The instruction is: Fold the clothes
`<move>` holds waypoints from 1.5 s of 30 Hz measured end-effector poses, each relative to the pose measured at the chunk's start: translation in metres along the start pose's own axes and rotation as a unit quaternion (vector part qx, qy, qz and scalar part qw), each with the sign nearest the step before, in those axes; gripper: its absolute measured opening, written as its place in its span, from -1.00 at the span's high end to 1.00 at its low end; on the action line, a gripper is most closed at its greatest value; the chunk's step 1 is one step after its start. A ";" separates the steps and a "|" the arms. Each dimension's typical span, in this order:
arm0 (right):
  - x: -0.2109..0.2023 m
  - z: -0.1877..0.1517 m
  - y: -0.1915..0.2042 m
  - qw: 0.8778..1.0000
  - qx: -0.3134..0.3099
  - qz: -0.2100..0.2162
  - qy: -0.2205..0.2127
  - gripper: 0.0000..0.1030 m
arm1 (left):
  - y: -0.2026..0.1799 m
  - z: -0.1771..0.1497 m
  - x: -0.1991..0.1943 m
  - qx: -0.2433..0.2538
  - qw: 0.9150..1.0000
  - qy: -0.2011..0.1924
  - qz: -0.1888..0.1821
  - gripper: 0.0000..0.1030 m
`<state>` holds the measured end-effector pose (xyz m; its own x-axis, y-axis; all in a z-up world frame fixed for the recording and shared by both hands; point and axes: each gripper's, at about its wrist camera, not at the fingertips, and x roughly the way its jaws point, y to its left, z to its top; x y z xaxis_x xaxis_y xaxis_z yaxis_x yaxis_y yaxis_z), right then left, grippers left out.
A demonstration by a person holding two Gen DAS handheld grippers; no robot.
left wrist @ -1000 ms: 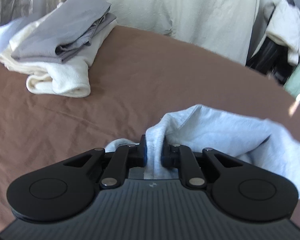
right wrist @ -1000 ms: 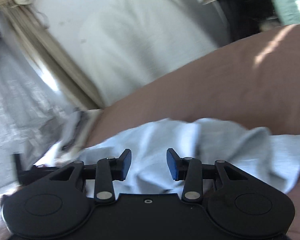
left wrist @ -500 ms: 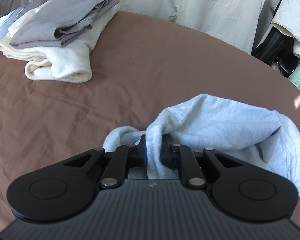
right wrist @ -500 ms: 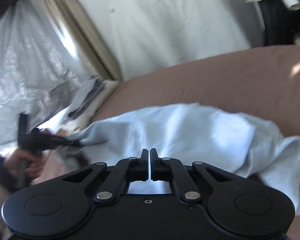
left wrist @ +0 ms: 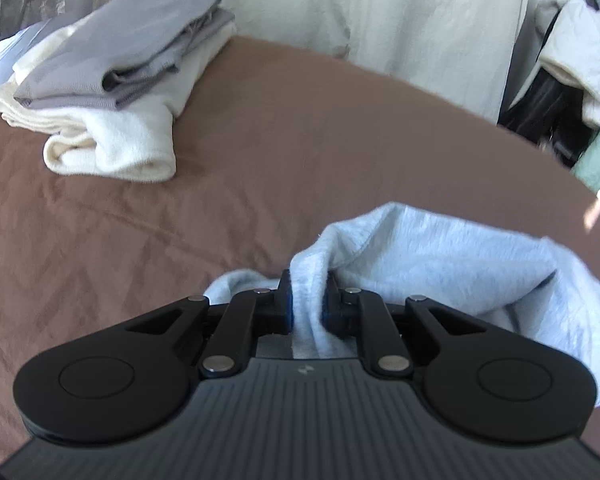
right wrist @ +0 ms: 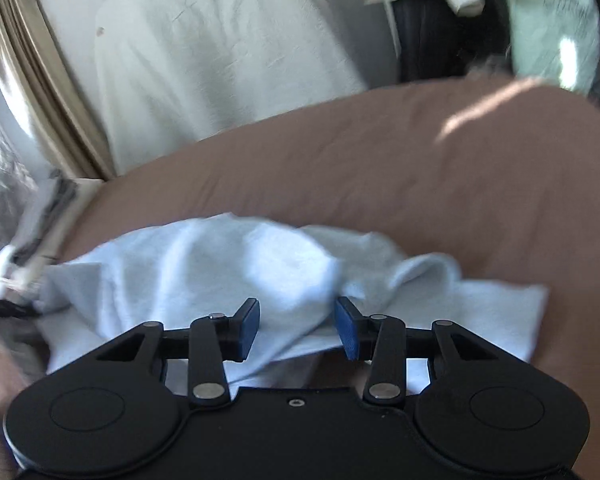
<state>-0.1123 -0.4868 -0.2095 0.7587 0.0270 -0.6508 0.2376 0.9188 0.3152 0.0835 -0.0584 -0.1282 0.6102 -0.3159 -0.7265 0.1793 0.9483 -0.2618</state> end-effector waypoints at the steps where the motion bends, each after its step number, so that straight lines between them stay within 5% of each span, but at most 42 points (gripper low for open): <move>1: 0.002 0.000 -0.003 1.000 0.011 0.010 0.006 0.08 | 0.002 0.002 -0.002 -0.005 1.000 -0.008 -0.005 0.77; 7: 0.030 0.000 -0.016 0.998 0.050 0.043 0.022 0.07 | 0.013 0.006 -0.003 -0.042 0.998 -0.019 -0.032 0.77; 10: 0.036 0.002 0.001 0.998 -0.015 0.062 0.007 0.87 | 0.012 0.004 0.001 -0.038 0.999 -0.006 -0.021 0.77; 13: 0.009 0.007 0.027 0.990 -0.120 0.009 -0.067 0.91 | 0.016 0.002 0.005 -0.029 0.999 0.013 -0.002 0.77; 18: -0.046 0.029 0.036 0.981 -0.143 0.018 -0.131 0.92 | 0.010 -0.003 -0.003 0.031 0.999 0.007 0.040 0.81; 24: -0.052 0.046 0.035 0.973 -0.214 0.052 -0.064 0.93 | -0.007 0.005 -0.050 0.095 0.990 -0.081 0.063 0.84; 28: -0.019 0.112 0.036 0.953 -0.292 0.046 -0.070 0.96 | -0.022 0.065 -0.059 0.131 0.980 -0.138 0.059 0.84; 32: -0.004 0.225 0.071 0.917 -0.324 -0.014 -0.234 0.95 | -0.052 0.169 -0.042 0.110 0.975 -0.193 0.024 0.80; 33: 0.004 0.257 0.077 0.917 -0.299 -0.024 -0.263 0.86 | -0.060 0.195 -0.030 0.098 0.977 -0.190 0.008 0.59; 34: 0.014 0.288 0.080 0.925 -0.258 -0.028 -0.277 0.78 | -0.065 0.214 -0.016 0.080 0.981 -0.179 0.002 0.16; 36: 0.037 0.330 0.084 0.939 -0.201 -0.055 -0.272 0.11 | -0.072 0.234 0.008 0.052 0.985 -0.163 0.018 0.04; 37: 0.045 0.335 0.083 0.942 -0.173 -0.080 -0.277 -0.07 | -0.075 0.229 0.016 0.061 0.985 -0.155 0.033 0.03; 40: 0.057 0.302 0.063 0.957 -0.116 -0.103 -0.246 -0.15 | -0.075 0.173 0.032 0.095 0.987 -0.125 0.041 -0.12; 45: 0.070 0.176 0.005 0.989 -0.098 -0.075 -0.082 -0.15 | -0.051 0.058 0.061 0.070 0.997 -0.027 0.000 -0.10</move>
<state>0.0487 -0.5491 -0.1320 0.8160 -0.1658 -0.5538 0.2462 0.9664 0.0734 0.1561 -0.1246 -0.1219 0.6508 -0.3176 -0.6896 0.2826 0.9444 -0.1682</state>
